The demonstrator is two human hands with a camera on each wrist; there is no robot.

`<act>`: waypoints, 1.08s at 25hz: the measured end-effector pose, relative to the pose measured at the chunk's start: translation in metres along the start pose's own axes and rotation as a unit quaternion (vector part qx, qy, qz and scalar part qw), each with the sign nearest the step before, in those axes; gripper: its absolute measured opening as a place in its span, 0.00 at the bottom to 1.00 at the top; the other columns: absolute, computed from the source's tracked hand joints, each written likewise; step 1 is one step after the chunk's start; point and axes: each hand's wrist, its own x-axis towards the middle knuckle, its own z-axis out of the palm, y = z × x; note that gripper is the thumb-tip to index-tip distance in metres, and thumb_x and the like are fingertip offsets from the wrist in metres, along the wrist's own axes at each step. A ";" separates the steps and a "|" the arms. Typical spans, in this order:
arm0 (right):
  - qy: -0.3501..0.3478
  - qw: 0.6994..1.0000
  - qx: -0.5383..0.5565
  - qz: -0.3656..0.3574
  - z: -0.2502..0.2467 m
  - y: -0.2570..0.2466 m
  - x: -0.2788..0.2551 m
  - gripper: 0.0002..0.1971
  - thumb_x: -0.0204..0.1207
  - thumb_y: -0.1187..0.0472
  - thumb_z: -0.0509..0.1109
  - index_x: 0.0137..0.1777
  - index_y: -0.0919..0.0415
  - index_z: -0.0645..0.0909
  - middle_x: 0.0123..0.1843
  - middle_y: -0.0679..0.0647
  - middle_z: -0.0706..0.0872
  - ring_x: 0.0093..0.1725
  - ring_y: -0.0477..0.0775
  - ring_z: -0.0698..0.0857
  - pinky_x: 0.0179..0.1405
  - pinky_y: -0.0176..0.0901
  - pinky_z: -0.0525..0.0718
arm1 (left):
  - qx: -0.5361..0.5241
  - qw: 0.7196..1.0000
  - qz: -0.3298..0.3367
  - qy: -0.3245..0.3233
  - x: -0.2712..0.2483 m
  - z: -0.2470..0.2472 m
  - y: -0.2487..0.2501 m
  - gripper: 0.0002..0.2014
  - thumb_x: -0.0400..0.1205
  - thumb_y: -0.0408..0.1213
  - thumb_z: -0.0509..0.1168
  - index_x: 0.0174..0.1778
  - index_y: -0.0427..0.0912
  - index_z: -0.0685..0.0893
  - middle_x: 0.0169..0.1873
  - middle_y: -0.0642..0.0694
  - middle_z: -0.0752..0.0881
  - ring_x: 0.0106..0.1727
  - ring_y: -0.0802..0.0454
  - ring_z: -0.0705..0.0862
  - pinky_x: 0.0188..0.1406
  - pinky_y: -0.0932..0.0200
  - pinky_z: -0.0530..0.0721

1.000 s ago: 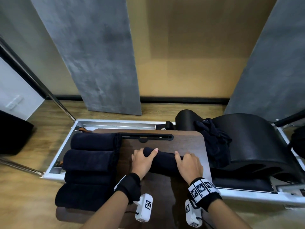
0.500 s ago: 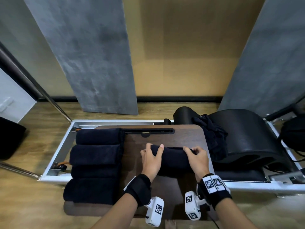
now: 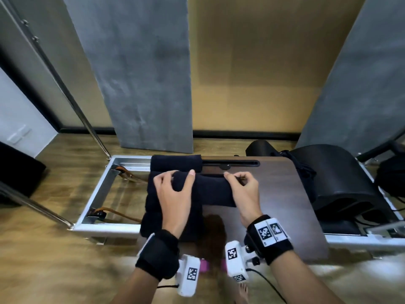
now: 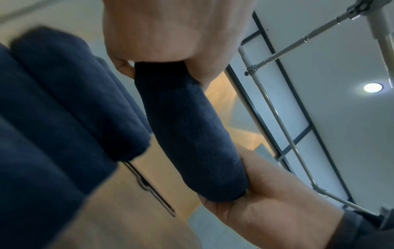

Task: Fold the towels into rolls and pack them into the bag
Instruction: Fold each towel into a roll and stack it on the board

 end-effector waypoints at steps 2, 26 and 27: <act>-0.010 1.000 -0.026 0.013 0.032 0.013 -0.021 0.15 0.74 0.47 0.83 0.53 0.52 0.83 0.53 0.51 0.90 0.54 0.52 0.89 0.56 0.52 0.89 | 0.004 0.999 -0.040 -0.005 0.006 -0.037 -0.020 0.14 0.80 0.59 0.77 0.52 0.57 0.84 0.58 0.58 0.75 0.59 0.74 0.78 0.54 0.78 0.73; -0.130 0.980 -0.153 -0.001 0.083 0.063 -0.067 0.33 0.84 0.43 0.73 0.87 0.43 0.69 0.75 0.45 0.85 0.74 0.51 0.83 0.79 0.58 0.80 | -0.044 0.984 -0.142 -0.098 0.005 -0.086 -0.098 0.29 0.93 0.55 0.59 0.89 0.51 0.67 0.83 0.47 0.77 0.82 0.47 0.76 0.84 0.40 0.74; -0.137 0.979 -0.152 0.002 0.081 0.062 -0.067 0.33 0.83 0.43 0.74 0.86 0.44 0.70 0.75 0.45 0.85 0.74 0.50 0.83 0.79 0.58 0.80 | -0.040 0.987 -0.132 -0.085 0.003 -0.088 -0.094 0.31 0.92 0.56 0.61 0.90 0.52 0.64 0.86 0.48 0.72 0.85 0.49 0.72 0.84 0.43 0.73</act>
